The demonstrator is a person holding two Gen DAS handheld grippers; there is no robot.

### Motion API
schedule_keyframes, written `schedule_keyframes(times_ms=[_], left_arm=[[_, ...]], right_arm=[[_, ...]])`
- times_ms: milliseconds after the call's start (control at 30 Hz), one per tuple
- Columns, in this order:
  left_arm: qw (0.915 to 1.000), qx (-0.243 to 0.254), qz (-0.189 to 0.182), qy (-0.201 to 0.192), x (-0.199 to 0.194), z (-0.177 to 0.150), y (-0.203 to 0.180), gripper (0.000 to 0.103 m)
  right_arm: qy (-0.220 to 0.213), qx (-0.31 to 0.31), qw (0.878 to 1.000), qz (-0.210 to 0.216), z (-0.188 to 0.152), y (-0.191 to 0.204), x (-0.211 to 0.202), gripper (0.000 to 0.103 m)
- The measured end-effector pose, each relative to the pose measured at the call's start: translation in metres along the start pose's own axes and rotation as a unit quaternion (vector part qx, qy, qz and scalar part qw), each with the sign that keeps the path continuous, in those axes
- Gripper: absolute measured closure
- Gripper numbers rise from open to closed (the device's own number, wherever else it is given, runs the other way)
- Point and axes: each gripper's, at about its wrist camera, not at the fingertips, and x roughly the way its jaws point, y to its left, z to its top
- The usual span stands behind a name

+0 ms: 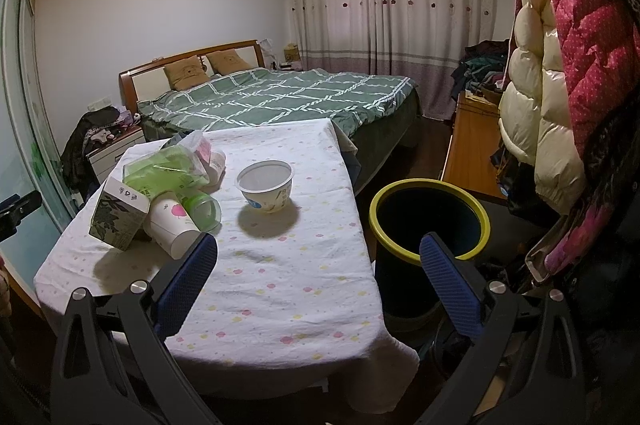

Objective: Collect trash

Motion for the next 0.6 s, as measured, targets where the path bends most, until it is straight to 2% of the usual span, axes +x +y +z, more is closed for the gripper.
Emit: schedule_keyframes(times_ms=[600], left_arm=[[1.0, 0.001, 0.0, 0.001, -0.0001, -0.0029, -0.0019, 0.004]], right_arm=[[0.004, 0.006, 1.0, 0.002, -0.0013, -0.0065, 0.001, 0.006]])
